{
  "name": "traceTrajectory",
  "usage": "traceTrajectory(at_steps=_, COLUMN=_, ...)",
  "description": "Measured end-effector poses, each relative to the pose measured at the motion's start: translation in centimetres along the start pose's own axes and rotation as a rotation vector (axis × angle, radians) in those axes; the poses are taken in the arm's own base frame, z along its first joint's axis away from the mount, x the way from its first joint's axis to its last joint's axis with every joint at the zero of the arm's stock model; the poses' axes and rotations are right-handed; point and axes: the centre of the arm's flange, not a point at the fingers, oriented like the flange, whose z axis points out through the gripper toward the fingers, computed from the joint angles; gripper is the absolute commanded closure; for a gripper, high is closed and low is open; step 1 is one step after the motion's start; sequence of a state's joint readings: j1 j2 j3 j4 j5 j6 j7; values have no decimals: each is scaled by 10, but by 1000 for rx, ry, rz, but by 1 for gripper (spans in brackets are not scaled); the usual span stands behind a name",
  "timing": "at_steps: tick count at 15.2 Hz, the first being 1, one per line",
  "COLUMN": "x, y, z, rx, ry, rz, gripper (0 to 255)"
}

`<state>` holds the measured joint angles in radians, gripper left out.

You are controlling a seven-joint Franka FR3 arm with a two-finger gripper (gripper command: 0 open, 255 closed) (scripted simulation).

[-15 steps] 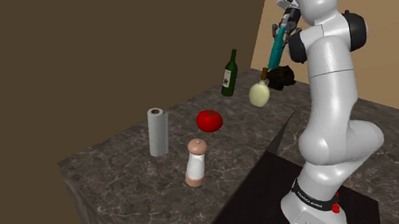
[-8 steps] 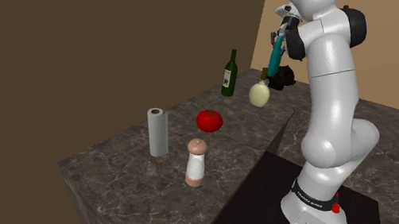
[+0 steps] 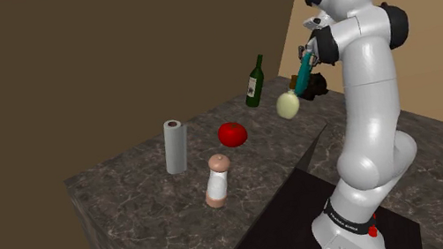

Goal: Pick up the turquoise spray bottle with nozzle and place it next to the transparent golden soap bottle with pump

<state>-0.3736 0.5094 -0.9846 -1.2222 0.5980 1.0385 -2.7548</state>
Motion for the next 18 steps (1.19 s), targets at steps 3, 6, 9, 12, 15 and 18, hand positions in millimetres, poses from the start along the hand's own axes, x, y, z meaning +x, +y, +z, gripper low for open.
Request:
traceTrajectory(at_steps=3, x=-9, y=1, z=12, rx=0, ry=0, rz=0, gripper=255)
traceTrajectory(at_steps=6, x=-17, y=1, z=27, rx=0, ry=0, rz=0, gripper=255)
traceTrajectory(at_steps=9, x=-23, y=2, z=40, rx=0, ry=0, rz=0, gripper=255)
traceTrajectory(at_steps=12, x=-31, y=2, z=53, rx=0, ry=0, rz=0, gripper=255)
traceTrajectory(at_steps=15, x=-39, y=1, z=68, rx=0, ry=0, rz=0, gripper=255)
traceTrajectory(at_steps=18, x=-47, y=2, z=81, rx=0, ry=0, rz=0, gripper=255)
